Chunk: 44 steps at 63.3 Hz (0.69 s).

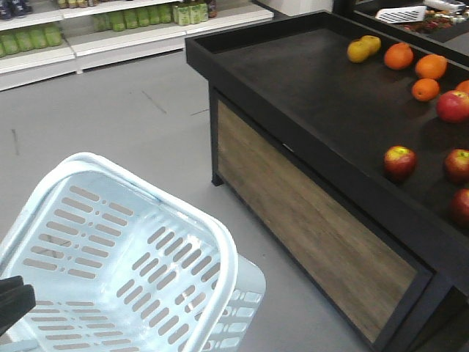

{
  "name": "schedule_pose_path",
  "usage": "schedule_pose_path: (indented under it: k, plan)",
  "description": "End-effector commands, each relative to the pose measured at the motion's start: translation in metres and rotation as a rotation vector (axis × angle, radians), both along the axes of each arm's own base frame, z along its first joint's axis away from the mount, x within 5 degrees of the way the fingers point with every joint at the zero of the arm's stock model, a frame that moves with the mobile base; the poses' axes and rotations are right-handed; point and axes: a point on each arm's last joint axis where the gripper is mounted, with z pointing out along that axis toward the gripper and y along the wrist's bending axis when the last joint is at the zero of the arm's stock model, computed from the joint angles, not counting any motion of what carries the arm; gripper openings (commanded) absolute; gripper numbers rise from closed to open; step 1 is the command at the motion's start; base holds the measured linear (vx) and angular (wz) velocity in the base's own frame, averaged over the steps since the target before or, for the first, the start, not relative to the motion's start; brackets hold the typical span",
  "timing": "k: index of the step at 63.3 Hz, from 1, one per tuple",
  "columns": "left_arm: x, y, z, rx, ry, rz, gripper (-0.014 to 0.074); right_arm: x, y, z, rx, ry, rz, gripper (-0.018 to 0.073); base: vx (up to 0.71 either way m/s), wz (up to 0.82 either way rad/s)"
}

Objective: Pick three apples into basket with both arms
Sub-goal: 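Hold the basket in the left gripper while the base backs away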

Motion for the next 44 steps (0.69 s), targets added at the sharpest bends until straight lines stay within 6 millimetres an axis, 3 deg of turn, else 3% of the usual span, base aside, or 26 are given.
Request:
schedule_pose_path:
  k: [1,44]
  plan:
    - [0.0030,0.0013,0.0155,-0.084,-0.059,0.043,-0.0008,-0.0004,-0.0006,0.0019,-0.018,-0.066,-0.010,-0.0004,-0.14,0.53]
    - [0.0030,0.0013,0.0155,-0.084,-0.059,0.043,-0.0006,-0.0004,-0.0006,0.0019,-0.018,-0.066,-0.010,-0.0004,-0.11,0.46]
